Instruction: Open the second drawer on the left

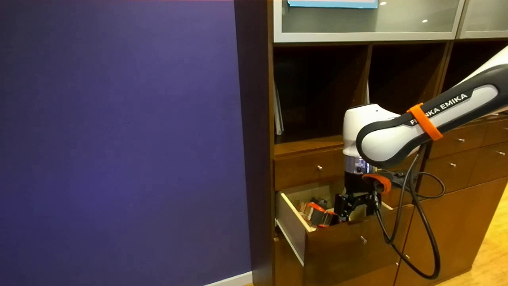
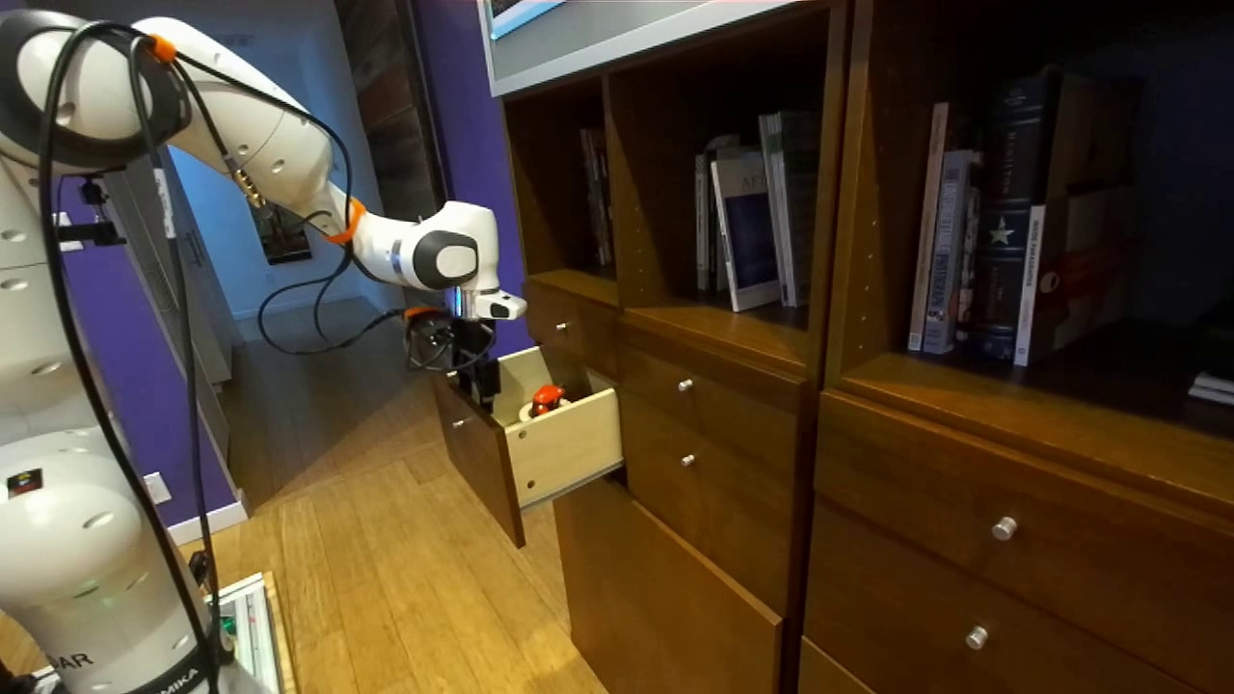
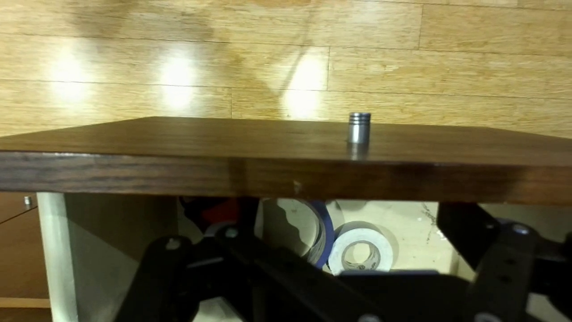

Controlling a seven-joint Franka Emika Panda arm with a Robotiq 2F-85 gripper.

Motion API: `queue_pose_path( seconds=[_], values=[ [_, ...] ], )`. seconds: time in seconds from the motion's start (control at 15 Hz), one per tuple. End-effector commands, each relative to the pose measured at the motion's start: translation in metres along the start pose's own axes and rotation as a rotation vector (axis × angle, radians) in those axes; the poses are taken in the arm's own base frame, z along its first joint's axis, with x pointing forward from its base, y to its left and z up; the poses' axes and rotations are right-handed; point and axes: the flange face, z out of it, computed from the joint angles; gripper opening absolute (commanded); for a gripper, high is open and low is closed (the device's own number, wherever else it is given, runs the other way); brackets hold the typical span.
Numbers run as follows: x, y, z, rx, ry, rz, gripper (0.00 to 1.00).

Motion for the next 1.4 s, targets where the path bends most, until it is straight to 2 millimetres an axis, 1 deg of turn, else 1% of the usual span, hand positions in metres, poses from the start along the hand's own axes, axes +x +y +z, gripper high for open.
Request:
queue_pose_path(
  seconds=[0.0, 0.13, 0.33, 0.47, 0.73, 0.87, 0.93, 1.0, 1.33],
  values=[
    [-0.01, -0.005, -0.008, 0.008, -0.001, -0.01, 1.0],
    [-0.008, -0.004, -0.015, -0.001, 0.062, 0.005, 1.0],
    [-0.001, -0.005, -0.03, 0.008, 0.162, 0.03, 1.0],
    [0.005, -0.004, -0.043, 0.025, 0.221, 0.033, 1.0],
    [0.018, 0.003, -0.056, 0.008, 0.294, 0.034, 1.0],
    [0.023, 0.003, -0.06, 0.017, 0.333, 0.023, 1.0],
    [0.022, 0.002, -0.06, 0.01, 0.348, 0.0, 1.0],
    [0.022, 0.006, -0.055, 0.017, 0.309, 0.013, 1.0],
    [0.023, 0.005, -0.057, 0.015, 0.327, 0.004, 1.0]
  ],
)
